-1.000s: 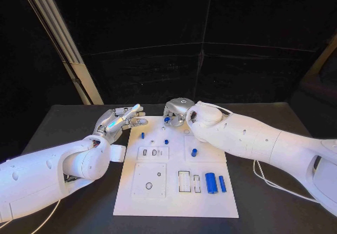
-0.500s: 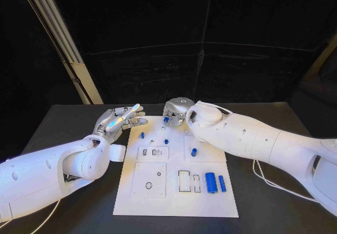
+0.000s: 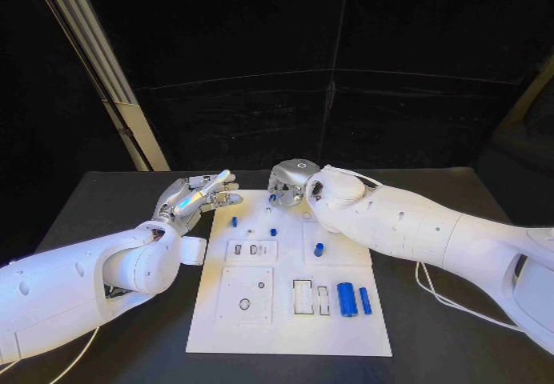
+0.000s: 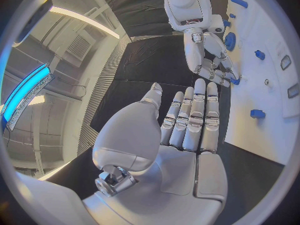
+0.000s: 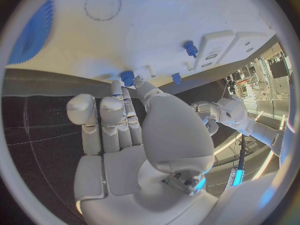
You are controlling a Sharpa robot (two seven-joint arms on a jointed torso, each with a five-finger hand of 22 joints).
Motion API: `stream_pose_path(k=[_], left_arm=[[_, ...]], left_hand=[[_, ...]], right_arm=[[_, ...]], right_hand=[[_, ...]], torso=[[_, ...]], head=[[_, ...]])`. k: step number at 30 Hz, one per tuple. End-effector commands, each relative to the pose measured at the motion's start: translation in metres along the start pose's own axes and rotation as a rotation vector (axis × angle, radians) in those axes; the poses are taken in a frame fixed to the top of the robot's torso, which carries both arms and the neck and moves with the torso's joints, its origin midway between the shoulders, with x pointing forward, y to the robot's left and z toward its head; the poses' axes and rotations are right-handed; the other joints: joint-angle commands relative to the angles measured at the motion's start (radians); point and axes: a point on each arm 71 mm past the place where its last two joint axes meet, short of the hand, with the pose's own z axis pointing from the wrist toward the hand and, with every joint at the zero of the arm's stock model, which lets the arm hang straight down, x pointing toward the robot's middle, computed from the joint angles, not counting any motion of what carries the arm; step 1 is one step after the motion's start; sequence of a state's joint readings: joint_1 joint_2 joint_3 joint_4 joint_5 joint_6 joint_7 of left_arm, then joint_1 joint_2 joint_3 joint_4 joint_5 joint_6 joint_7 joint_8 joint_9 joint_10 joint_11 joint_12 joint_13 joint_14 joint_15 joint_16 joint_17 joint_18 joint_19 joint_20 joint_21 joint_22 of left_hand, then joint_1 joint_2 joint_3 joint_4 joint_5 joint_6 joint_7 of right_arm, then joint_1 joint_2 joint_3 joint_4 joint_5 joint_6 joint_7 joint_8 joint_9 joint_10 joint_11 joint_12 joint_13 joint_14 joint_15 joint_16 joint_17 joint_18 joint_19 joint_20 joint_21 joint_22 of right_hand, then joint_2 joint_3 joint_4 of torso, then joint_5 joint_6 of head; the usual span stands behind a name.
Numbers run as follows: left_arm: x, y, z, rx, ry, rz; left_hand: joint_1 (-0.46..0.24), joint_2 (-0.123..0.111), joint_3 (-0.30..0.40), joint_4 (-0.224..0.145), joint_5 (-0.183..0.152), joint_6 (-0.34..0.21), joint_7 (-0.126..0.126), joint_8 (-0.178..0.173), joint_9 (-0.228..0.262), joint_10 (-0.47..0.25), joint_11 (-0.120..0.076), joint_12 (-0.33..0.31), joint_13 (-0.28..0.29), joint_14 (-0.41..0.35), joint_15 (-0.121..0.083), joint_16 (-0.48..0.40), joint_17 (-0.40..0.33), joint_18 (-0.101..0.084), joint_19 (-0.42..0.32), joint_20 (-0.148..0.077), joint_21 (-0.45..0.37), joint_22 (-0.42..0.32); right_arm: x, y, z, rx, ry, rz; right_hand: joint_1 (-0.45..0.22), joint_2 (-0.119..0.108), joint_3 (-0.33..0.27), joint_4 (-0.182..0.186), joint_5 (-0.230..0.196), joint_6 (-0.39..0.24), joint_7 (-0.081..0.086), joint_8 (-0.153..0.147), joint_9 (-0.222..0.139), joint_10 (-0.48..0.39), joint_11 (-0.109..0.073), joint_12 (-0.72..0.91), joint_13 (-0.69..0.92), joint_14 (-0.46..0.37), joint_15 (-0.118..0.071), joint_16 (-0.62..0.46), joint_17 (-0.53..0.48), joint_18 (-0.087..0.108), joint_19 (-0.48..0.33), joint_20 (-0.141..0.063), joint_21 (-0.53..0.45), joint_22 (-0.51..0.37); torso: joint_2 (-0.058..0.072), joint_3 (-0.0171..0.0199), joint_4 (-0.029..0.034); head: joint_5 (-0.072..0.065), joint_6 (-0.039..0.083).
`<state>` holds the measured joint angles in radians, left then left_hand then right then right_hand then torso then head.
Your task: Assemble the parts on the task board
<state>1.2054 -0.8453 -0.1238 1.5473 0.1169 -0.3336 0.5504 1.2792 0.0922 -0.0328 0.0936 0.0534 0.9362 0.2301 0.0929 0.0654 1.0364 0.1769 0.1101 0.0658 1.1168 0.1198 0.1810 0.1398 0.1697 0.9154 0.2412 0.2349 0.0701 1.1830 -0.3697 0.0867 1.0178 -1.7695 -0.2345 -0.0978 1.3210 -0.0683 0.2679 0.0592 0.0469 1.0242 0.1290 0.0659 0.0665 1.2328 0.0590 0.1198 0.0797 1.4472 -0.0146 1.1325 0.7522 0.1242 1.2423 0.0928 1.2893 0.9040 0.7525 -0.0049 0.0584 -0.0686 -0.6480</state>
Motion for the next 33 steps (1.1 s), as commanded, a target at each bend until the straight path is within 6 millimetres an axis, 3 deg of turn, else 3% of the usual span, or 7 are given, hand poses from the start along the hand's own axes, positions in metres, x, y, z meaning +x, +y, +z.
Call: stream_pose_path(k=[1,10,16,20,25,27,33], left_arm=[[0.001,-0.001,0.000,0.005,0.010,0.001],[-0.003,-0.002,0.001,0.009,0.003,0.004],[-0.008,-0.003,0.000,0.013,-0.010,0.011],[-0.010,-0.003,0.000,0.015,-0.015,0.013],[-0.011,-0.003,0.000,0.015,-0.017,0.014],[-0.012,-0.003,0.000,0.015,-0.017,0.014],[-0.010,-0.002,0.001,0.015,-0.013,0.013]], left_hand=[[0.007,0.005,-0.002,-0.005,0.000,-0.003,0.006,-0.006,-0.001,-0.007,0.002,-0.005,-0.001,0.001,0.008,-0.004,0.001,0.015,0.005,0.001,-0.007,-0.002],[0.008,0.005,-0.002,-0.006,0.000,-0.003,0.006,-0.007,-0.001,-0.008,0.002,-0.006,-0.001,0.001,0.009,-0.004,0.002,0.015,0.005,0.001,-0.007,-0.002],[0.008,0.005,-0.002,-0.007,0.000,-0.003,0.006,-0.007,-0.001,-0.008,0.002,-0.006,-0.001,0.001,0.009,-0.005,0.002,0.015,0.005,0.001,-0.007,-0.002],[0.008,0.005,-0.002,-0.007,0.000,-0.003,0.006,-0.007,-0.001,-0.008,0.002,-0.006,-0.001,0.001,0.009,-0.005,0.002,0.015,0.005,0.001,-0.007,-0.002],[0.008,0.005,-0.002,-0.007,0.000,-0.003,0.006,-0.007,-0.001,-0.008,0.002,-0.006,-0.001,0.001,0.009,-0.005,0.002,0.015,0.005,0.001,-0.007,-0.002],[0.009,0.005,-0.002,-0.007,0.000,-0.003,0.006,-0.008,-0.001,-0.008,0.002,-0.006,-0.001,0.001,0.009,-0.005,0.002,0.015,0.005,0.001,-0.008,-0.002],[0.011,0.006,-0.002,-0.009,0.000,-0.002,0.005,-0.008,-0.001,-0.007,0.002,-0.006,0.000,0.001,0.008,-0.005,0.002,0.015,0.006,0.001,-0.008,-0.002]], right_arm=[[-0.002,0.000,0.000,0.003,-0.014,-0.001],[-0.014,-0.009,-0.015,-0.010,-0.111,0.042],[-0.026,-0.031,-0.048,0.000,-0.137,0.150],[-0.032,-0.052,-0.074,0.051,-0.081,0.224],[-0.033,-0.075,-0.097,0.127,-0.011,0.237],[-0.032,-0.085,-0.105,0.167,0.017,0.228],[-0.030,-0.104,-0.115,0.258,0.067,0.212]], right_hand=[[-0.002,-0.008,-0.004,0.000,0.001,-0.006,0.001,-0.004,0.000,0.009,-0.001,0.003,0.001,0.002,-0.007,-0.001,0.000,-0.002,-0.002,-0.006,0.001,0.001],[-0.027,-0.034,-0.045,0.018,0.002,-0.039,0.009,-0.003,-0.001,-0.013,0.006,-0.011,0.000,0.000,-0.002,-0.007,-0.008,-0.001,-0.009,-0.003,-0.005,-0.012],[-0.024,-0.039,-0.077,0.027,0.008,-0.056,0.012,-0.004,0.000,0.050,0.004,0.026,0.027,0.006,-0.004,0.006,0.012,-0.003,0.000,-0.003,0.003,0.004],[-0.018,-0.049,-0.108,0.036,0.012,-0.072,0.018,0.003,0.002,0.131,-0.001,0.094,0.075,0.013,-0.007,0.023,0.037,-0.008,0.016,-0.006,0.018,0.033],[-0.010,-0.054,-0.167,0.064,0.063,-0.059,0.004,0.016,0.007,0.171,-0.018,0.245,0.210,0.023,-0.021,0.059,0.089,-0.019,0.050,-0.019,0.052,0.100],[0.018,-0.041,-0.208,0.087,0.079,-0.066,0.004,0.022,0.008,0.082,-0.018,0.385,0.366,0.023,-0.024,0.074,0.105,-0.028,0.065,-0.017,0.074,0.141],[0.041,-0.023,-0.265,0.149,0.120,-0.107,0.017,0.021,0.006,0.055,-0.006,0.724,0.725,0.023,-0.013,0.089,0.120,-0.035,0.082,-0.009,0.103,0.195]], torso=[[0.000,-0.0001,0.0003],[-0.003,0.0025,-0.0021],[-0.004,0.0016,-0.0046],[-0.010,0.0047,-0.0138],[-0.016,0.0109,-0.0278],[-0.018,0.0131,-0.0321],[-0.019,0.0168,-0.0364]], head=[[0.000,0.000],[-0.001,0.009],[-0.001,0.021],[0.001,0.024],[0.005,0.025],[0.004,0.025],[0.001,0.025]])
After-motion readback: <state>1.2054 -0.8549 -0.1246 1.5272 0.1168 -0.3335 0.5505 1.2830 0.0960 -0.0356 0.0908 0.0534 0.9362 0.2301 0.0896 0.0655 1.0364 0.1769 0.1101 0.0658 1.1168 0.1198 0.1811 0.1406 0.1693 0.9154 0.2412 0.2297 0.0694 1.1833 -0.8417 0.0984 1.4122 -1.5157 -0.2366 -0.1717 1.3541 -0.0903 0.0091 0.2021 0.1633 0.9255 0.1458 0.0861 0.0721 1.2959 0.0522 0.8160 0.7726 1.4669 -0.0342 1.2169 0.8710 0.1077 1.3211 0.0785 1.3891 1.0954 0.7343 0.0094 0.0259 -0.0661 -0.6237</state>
